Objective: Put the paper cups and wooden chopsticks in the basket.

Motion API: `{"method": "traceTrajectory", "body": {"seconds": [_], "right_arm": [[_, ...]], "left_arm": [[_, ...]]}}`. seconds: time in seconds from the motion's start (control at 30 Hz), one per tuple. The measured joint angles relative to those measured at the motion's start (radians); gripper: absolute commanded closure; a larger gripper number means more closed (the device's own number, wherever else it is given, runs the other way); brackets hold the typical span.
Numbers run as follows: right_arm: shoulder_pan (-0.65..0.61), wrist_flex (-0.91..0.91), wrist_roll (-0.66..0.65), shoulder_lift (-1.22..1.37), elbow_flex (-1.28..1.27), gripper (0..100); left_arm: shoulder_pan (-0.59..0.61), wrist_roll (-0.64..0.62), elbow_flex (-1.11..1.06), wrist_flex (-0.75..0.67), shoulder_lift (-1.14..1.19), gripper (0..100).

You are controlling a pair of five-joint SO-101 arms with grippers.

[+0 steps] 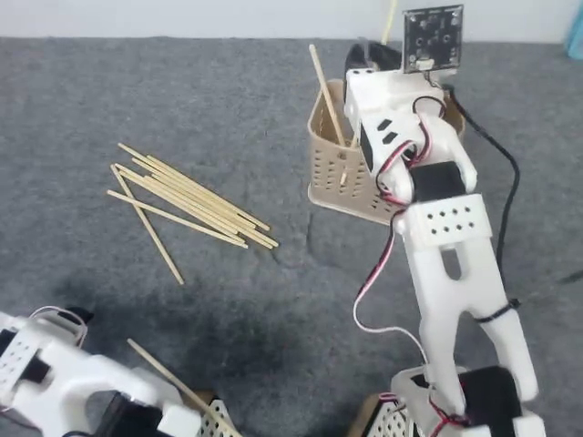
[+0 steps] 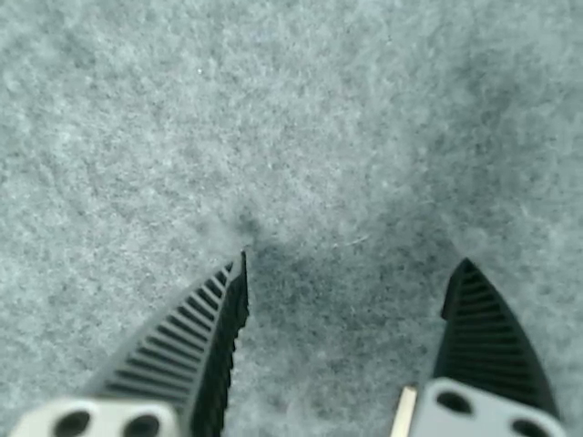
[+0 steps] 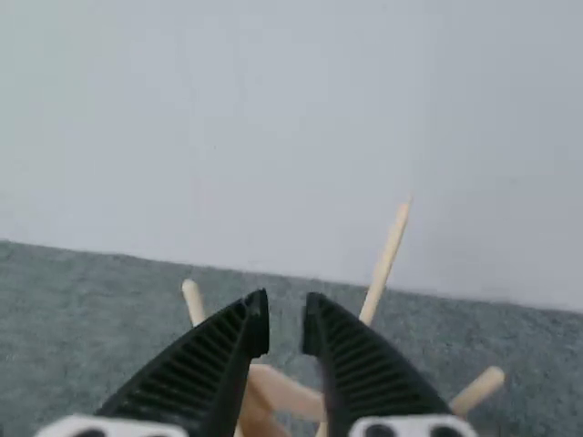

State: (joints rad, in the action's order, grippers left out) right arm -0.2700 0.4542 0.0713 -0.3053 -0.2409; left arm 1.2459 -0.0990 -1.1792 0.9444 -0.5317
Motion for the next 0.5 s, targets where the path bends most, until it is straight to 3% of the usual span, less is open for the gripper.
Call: {"method": "traceTrajectory", "body": {"seconds": [0.2, 0.5], "right_arm": [[0.031, 0.002, 0.0, 0.101, 0.078, 85.3], [0.104, 0.061, 0.123, 0.345, 0.298, 85.4]], "left_arm": [[0.0, 0.0, 0.0, 0.0, 0.0, 67], [0.0, 0.0, 0.0, 0.0, 0.0, 67]]}}
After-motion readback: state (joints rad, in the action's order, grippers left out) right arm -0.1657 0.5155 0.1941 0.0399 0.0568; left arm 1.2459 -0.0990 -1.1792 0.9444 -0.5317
